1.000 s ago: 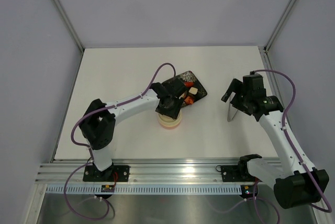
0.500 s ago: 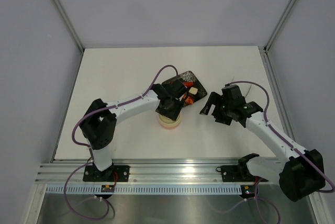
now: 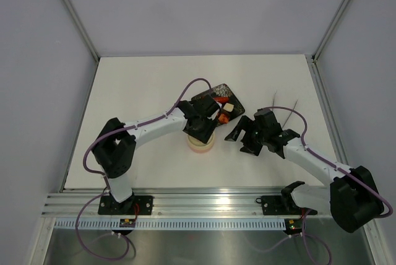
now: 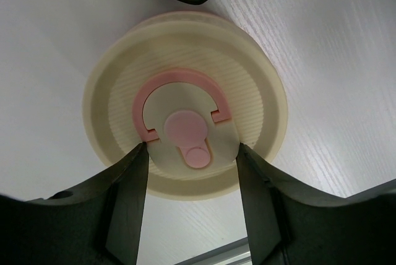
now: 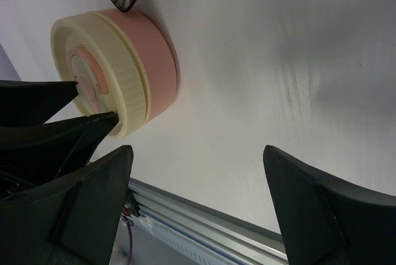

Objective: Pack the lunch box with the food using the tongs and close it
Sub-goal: Close the box lid on the packing box.

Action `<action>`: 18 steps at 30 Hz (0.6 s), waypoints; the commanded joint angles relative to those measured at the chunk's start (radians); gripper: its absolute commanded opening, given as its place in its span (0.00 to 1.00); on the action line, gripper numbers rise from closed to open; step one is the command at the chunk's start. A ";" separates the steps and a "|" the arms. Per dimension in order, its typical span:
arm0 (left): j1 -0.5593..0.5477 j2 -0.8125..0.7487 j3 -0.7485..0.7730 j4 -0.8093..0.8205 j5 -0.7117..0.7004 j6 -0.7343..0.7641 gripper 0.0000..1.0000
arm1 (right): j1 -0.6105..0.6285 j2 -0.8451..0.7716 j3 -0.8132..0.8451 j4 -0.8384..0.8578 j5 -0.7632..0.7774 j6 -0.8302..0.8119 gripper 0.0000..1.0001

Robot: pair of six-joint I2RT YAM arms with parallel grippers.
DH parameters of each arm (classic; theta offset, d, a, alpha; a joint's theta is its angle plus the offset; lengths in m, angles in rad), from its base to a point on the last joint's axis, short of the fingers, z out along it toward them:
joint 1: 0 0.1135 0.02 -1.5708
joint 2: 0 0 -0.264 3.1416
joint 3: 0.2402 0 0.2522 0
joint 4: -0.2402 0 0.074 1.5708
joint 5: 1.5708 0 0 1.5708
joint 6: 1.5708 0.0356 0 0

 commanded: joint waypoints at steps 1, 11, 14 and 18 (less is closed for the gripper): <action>-0.004 0.006 -0.052 0.016 0.115 0.022 0.00 | 0.012 -0.021 -0.001 0.064 -0.023 0.034 0.93; -0.005 -0.005 -0.029 -0.041 0.058 0.058 0.16 | 0.012 -0.027 0.048 0.003 0.006 0.002 0.93; -0.004 -0.001 -0.015 -0.045 0.073 0.056 0.50 | 0.012 -0.035 0.071 -0.045 0.029 -0.012 0.93; -0.004 -0.040 0.005 -0.059 0.080 0.050 0.65 | 0.012 -0.031 0.120 -0.106 0.074 -0.049 0.94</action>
